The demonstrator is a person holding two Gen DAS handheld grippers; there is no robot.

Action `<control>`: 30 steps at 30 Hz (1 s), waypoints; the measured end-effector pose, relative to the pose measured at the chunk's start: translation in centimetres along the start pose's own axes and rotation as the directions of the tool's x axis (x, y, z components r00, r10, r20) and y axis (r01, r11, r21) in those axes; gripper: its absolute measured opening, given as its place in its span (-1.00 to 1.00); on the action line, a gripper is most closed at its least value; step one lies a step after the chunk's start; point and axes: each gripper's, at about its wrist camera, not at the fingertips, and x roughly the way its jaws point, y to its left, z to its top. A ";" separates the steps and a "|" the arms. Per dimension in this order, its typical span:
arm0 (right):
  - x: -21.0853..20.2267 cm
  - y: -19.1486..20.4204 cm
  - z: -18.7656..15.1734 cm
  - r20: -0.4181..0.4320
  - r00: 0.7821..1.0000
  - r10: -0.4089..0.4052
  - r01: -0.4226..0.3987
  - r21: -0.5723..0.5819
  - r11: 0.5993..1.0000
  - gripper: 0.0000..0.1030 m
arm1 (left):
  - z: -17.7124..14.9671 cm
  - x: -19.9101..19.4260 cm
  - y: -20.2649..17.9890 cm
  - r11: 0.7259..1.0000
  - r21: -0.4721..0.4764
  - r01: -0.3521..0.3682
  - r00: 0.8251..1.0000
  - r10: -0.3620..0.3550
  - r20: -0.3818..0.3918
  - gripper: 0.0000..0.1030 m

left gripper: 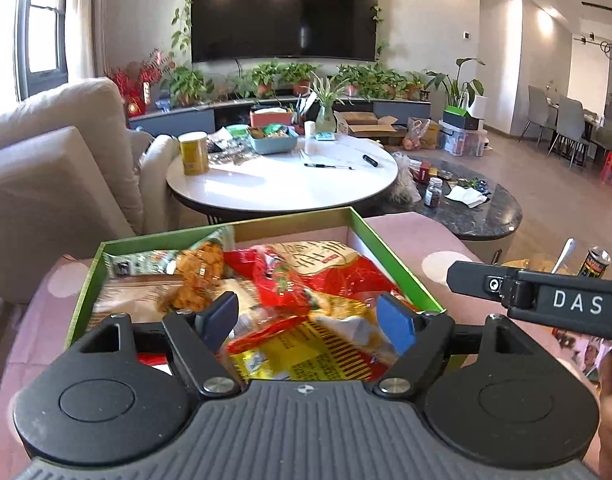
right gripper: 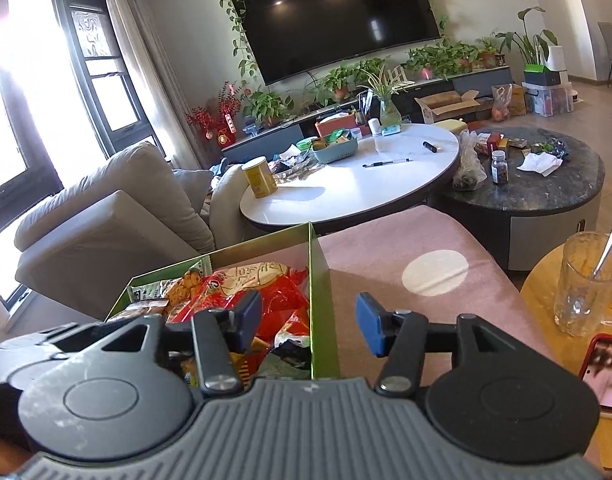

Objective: Organize snacks
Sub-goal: 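Grasp the round pastry packet with the left gripper while the right approaches the wrapped bread roll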

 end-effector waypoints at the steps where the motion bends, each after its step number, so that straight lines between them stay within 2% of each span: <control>1: 0.0 0.0 -0.1 -0.001 1.000 0.002 -0.002 0.002 1.000 0.24 | 0.0 -0.4 0.2 1.000 0.001 -0.004 1.000 0.004 0.006 0.46; 9: -0.8 -0.2 -0.6 -0.016 1.000 -0.006 0.006 0.005 1.000 0.24 | -1.3 -2.7 1.5 1.000 0.000 -0.028 1.000 0.028 -0.001 0.51; 20: -2.2 -0.3 -2.5 -0.080 0.996 -0.029 0.028 -0.005 1.000 0.25 | -5.7 -7.2 1.6 0.999 -0.001 0.035 0.993 -0.035 -0.109 0.56; 25: -3.8 0.8 -3.1 -0.078 0.997 -0.007 0.003 -0.046 0.999 0.27 | -9.4 -9.6 1.1 0.995 0.017 0.103 0.972 -0.097 -0.216 0.56; 30: -5.2 1.7 -3.6 -0.078 0.997 0.002 -0.008 -0.069 0.998 0.27 | -12.2 -11.6 0.4 0.989 0.032 0.146 0.952 -0.132 -0.278 0.56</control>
